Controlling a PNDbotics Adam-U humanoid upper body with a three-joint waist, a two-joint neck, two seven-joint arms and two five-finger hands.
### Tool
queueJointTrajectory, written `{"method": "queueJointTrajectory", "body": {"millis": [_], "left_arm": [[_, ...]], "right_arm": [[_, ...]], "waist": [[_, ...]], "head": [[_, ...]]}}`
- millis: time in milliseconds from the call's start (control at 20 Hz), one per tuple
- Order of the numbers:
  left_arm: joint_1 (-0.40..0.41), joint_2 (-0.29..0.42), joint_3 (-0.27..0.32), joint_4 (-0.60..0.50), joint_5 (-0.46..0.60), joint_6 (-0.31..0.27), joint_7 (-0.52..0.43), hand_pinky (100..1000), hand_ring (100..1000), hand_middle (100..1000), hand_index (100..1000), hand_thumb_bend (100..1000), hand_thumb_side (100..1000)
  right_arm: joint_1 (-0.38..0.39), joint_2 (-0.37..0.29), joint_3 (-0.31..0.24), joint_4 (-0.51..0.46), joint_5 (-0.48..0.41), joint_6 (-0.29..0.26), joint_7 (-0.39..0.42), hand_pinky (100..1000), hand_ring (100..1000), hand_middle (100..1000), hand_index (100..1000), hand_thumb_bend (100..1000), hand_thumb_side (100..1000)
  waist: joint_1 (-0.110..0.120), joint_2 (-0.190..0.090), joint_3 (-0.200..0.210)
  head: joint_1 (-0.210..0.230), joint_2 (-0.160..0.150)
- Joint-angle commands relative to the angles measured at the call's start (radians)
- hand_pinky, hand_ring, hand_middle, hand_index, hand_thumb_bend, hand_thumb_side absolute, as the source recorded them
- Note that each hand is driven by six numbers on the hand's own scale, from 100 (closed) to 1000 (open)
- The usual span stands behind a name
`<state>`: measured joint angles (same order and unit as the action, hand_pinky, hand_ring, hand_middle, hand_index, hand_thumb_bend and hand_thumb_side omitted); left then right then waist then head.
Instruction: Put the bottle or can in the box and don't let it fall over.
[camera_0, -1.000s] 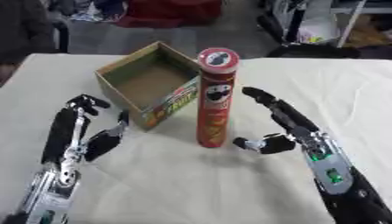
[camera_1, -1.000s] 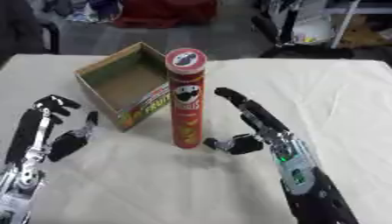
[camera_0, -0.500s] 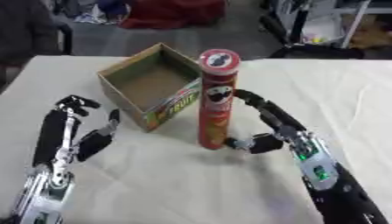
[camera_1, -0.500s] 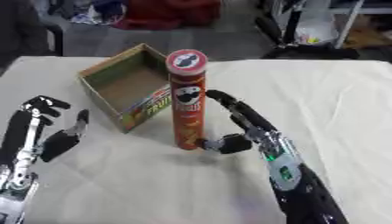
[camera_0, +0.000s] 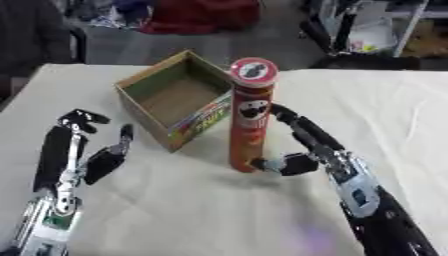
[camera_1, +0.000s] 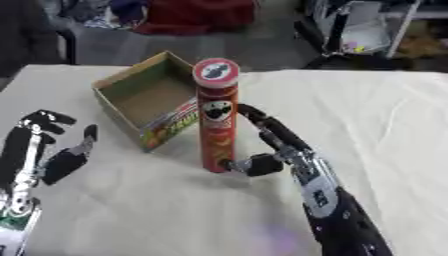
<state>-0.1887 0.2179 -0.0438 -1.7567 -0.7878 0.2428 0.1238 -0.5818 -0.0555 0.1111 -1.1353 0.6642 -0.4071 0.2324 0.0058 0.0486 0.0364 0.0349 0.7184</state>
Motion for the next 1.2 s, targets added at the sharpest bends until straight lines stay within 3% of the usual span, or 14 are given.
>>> {"method": "queueJointTrajectory", "body": {"millis": [50, 700, 1200], "left_arm": [[-0.027, 0.013, 0.014, -0.009, -0.005, -0.002, -0.012, 556, 608, 626, 654, 324, 539], [-0.076, 0.009, 0.045, -0.015, -0.069, 0.004, -0.076, 554, 593, 613, 641, 337, 576], [-0.073, -0.006, 0.067, -0.053, -0.156, 0.033, -0.162, 556, 591, 612, 636, 352, 604]], "right_arm": [[-0.025, 0.004, -0.014, 0.004, -0.009, 0.009, -0.022, 947, 1000, 1000, 1000, 544, 410], [-0.043, 0.037, -0.036, 0.055, -0.084, 0.03, -0.057, 942, 1000, 1000, 1000, 531, 415], [-0.055, 0.046, -0.039, 0.091, -0.137, 0.016, -0.021, 942, 1000, 1000, 1000, 524, 417]], "waist": [[0.016, -0.015, 0.001], [0.021, -0.005, 0.01], [0.026, -0.004, 0.016]], "head": [[-0.003, -0.011], [-0.009, -0.01], [-0.014, -0.009]]}}
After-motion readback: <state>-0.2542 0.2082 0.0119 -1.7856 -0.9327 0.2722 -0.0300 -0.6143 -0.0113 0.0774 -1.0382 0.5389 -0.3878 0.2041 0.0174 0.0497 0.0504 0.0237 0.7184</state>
